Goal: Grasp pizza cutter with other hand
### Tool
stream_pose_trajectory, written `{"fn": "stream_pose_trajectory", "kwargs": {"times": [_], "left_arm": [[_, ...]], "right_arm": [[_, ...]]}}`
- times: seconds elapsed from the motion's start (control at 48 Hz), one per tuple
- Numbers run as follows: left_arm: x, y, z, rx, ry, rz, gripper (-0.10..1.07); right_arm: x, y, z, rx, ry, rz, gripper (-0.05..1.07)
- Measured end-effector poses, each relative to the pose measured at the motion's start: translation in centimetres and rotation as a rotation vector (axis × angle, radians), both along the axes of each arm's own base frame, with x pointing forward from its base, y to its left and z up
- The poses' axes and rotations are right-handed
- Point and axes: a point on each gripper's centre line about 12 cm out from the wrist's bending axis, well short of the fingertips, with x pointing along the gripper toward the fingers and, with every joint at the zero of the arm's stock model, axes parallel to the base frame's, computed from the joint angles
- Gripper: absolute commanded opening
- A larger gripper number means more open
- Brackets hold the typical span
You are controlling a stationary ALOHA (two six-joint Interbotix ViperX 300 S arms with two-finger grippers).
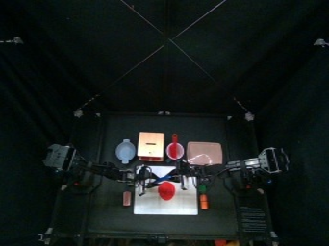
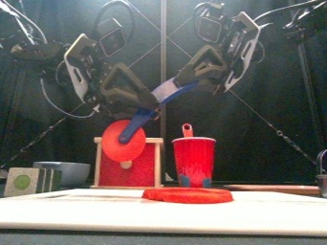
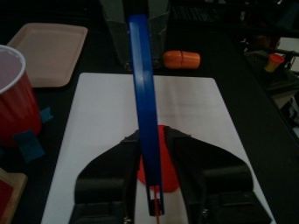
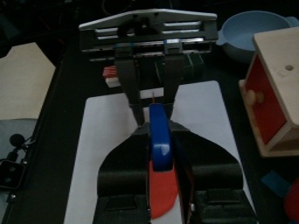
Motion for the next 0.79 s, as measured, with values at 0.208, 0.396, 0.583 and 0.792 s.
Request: {"fn": "stream_pose_trajectory", "kwargs": {"times": [0.208, 0.396, 0.583, 0.792], "left_arm": [[-0.2, 0.0, -0.5, 0.003, 0.050, -0.005, 0.39], [-0.6, -1.2, -1.2, 0.012, 0.112, -0.047, 0.39], [-0.6, -2.1, -1.7, 0.017, 0.157, -0.075, 0.39], [0.9, -2.6, -3.4, 0.022, 0.195, -0.080, 0.39]], "right_arm": [[0.2, 0.6, -0.9, -0.003, 0.024, 0.016, 0.33], [0.2, 1.9, -3.0, -0.016, 0.117, 0.041, 0.33], [0.2, 3.1, -4.7, -0.043, 0.223, 0.057, 0.33], [-0.3, 3.3, -6.0, -0.065, 0.293, 0.060, 0.33]]}}
